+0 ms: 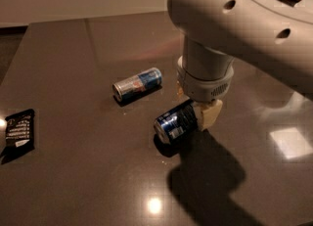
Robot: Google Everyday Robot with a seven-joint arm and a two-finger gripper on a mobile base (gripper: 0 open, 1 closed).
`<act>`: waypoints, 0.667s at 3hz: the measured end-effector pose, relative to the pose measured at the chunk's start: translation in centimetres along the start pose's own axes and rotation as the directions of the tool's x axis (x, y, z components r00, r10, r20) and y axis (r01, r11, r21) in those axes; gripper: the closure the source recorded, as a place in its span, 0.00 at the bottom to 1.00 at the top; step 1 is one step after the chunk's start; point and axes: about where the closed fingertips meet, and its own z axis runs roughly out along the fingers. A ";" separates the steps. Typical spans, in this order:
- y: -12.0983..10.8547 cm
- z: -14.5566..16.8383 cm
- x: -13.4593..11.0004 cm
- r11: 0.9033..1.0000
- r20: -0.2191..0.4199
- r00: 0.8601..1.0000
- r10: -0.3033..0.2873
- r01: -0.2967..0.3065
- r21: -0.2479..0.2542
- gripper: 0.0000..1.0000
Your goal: Place pepsi can upright
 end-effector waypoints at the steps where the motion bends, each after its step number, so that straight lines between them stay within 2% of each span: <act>1: -1.6 -1.9 1.9 0.996 -0.115 0.991 -0.071 0.076 0.046 1.00; 2: -3.3 -3.5 3.8 0.980 -0.236 0.958 -0.160 0.182 0.075 1.00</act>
Offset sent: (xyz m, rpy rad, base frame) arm 0.0700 -0.0264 0.0724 -0.3375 -0.3185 0.2972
